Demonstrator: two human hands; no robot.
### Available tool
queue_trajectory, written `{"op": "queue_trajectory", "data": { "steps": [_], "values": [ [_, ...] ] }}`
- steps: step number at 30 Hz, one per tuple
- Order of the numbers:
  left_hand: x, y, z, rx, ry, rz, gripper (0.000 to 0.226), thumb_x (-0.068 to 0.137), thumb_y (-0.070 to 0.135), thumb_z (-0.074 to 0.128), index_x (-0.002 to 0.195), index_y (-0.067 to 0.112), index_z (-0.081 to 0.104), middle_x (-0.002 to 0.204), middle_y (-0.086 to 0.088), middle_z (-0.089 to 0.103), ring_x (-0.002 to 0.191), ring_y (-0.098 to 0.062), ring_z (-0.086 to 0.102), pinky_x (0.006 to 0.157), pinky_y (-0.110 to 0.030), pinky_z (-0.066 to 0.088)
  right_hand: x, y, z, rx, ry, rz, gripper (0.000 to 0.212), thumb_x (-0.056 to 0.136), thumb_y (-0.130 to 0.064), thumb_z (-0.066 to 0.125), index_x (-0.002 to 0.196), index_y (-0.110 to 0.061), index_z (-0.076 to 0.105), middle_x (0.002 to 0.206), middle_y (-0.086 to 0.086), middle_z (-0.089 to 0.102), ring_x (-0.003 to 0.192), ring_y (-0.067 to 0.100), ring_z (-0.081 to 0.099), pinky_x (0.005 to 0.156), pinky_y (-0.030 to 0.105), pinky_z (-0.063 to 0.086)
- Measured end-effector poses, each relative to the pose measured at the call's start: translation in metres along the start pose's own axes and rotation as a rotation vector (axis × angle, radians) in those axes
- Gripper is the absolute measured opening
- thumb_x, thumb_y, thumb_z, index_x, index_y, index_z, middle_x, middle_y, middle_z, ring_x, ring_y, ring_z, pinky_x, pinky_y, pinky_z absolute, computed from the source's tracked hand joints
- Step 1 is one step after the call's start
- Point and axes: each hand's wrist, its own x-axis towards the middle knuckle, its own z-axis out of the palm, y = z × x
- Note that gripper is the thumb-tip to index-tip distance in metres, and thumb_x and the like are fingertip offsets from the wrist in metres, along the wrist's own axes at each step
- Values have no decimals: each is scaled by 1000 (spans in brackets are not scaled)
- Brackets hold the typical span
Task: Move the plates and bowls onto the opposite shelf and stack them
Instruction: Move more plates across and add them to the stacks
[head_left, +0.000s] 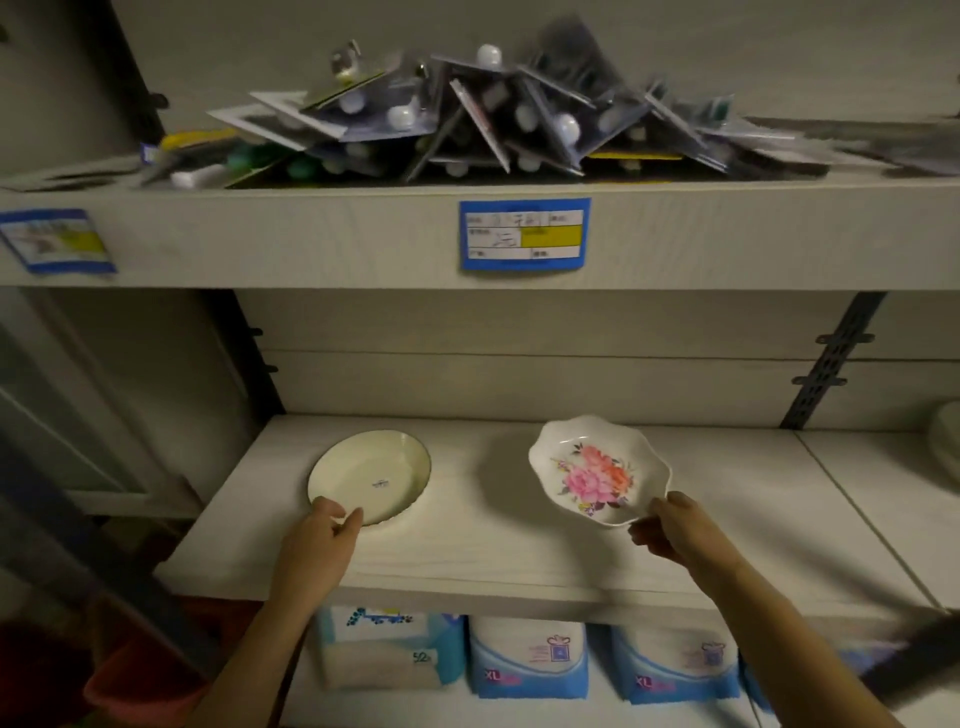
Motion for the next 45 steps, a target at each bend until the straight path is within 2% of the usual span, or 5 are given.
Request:
{"op": "queue_trajectory", "data": {
  "steps": [6,14,28,32,45],
  "values": [
    [47,-24,1,-251,-97,-350,50,93,31,48,122,-7,35,108,-26,58,78,-39,64,62,-38,52,-30,2,30,-3,47,25,23,99,-13,36,110,3,48,75,15,62,64,20,60,56,25,47],
    [74,-36,25,-555,-194,-368,43,94,3,27,134,-12,22,64,-21,55,27,-22,52,27,-21,44,-61,10,33,32,142,71,21,98,-12,36,113,-1,46,76,13,61,66,20,59,58,26,48],
    [-7,75,35,-431,-444,188,16,93,5,33,107,2,40,70,-18,64,39,-17,63,41,-26,53,-129,61,-40,232,360,89,18,98,-15,39,112,-12,50,89,15,63,74,24,62,67,31,53],
    [-36,109,47,-378,-556,295,15,94,6,35,106,5,43,75,-12,65,45,-20,66,57,-37,55,-157,84,-73,292,481,98,18,95,-9,39,106,-7,53,77,15,59,54,18,60,47,21,48],
    [-162,216,126,-234,-804,508,12,94,9,39,105,12,43,92,-9,59,66,-23,68,52,-28,53,-244,144,-206,401,722,134,22,96,-5,35,109,-2,53,60,11,45,53,21,50,56,30,44]
  ]
}}
